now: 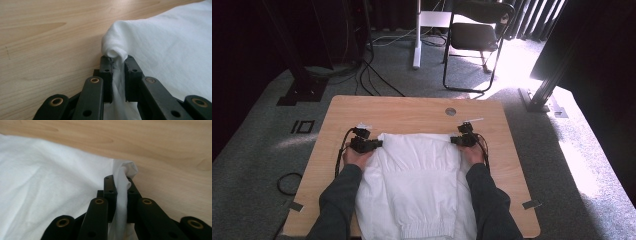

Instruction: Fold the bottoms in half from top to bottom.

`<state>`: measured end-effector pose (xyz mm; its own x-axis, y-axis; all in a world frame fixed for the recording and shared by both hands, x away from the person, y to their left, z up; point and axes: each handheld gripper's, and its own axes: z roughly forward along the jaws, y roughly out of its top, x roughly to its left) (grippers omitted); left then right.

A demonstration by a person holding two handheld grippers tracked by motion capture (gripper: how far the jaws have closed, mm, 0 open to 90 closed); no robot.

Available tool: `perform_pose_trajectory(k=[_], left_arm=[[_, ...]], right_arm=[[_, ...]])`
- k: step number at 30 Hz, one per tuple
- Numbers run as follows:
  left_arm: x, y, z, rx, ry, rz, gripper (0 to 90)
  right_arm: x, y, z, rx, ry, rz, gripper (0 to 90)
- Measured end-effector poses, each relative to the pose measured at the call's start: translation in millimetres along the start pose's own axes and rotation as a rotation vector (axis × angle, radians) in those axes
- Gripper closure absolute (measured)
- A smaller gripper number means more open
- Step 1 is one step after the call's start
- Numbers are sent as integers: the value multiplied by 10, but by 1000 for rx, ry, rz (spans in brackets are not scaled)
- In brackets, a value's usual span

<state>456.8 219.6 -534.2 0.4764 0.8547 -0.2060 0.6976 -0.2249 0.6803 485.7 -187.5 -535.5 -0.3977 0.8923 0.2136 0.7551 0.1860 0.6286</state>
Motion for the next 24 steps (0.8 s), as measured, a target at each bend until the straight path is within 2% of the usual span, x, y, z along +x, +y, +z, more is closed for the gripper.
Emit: perform_pose_trajectory(k=[1, 3, 5, 7, 8, 9, 10, 11, 12, 13, 15, 16, 17, 19, 21, 22, 23, 24], left_arm=[[19, 25, -71, -35, -24, -22, 814], [19, 80, -176, -70, -47, -30, 814], [-29, 156, -276, -99, -50, -8, 816], [-102, 268, -417, -151, -60, 11, 816], [-129, 312, -461, -161, -57, 24, 816], [-192, 422, -578, -198, -55, 49, 816], [-192, 422, -578, -198, -55, 49, 816], [-233, 510, -676, -234, -60, 63, 816], [-233, 510, -676, -234, -60, 63, 816], [-264, 573, -752, -259, -64, 77, 816], [-314, 650, -864, -289, -65, 99, 816], [-314, 650, -864, -289, -65, 99, 816], [-344, 671, -933, -306, -69, 111, 816], [-371, 652, -977, -314, -75, 121, 816], [-419, 561, -1039, -326, -89, 139, 815], [-419, 561, -1039, -326, -89, 139, 815], [-465, 456, -1111, -335, -102, 160, 815], [-465, 456, -1111, -335, -102, 160, 814]], right_arm=[[0, 25, -101, -41, 4, -6, 848], [2, 42, -146, -57, 8, -8, 849], [37, 138, -349, -130, 9, -44, 850], [48, 163, -403, -148, 9, -58, 850], [69, 210, -515, -184, -1, -75, 850], [77, 258, -645, -232, -4, -81, 850], [77, 258, -645, -232, -4, -81, 850], [79, 306, -791, -283, 2, -95, 850], [79, 306, -791, -283, 2, -95, 850], [79, 323, -844, -301, 1, -102, 849], [78, 373, -1062, -383, 8, -122, 847], [78, 373, -1062, -383, 8, -122, 847], [77, 380, -1166, -407, 21, -140, 845], [80, 373, -1199, -412, 28, -145, 845], [116, 256, -1327, -427, 49, -171, 844], [116, 256, -1327, -427, 49, -171, 844], [157, 130, -1418, -435, 62, -189, 842], [157, 130, -1418, -435, 62, -189, 842]])
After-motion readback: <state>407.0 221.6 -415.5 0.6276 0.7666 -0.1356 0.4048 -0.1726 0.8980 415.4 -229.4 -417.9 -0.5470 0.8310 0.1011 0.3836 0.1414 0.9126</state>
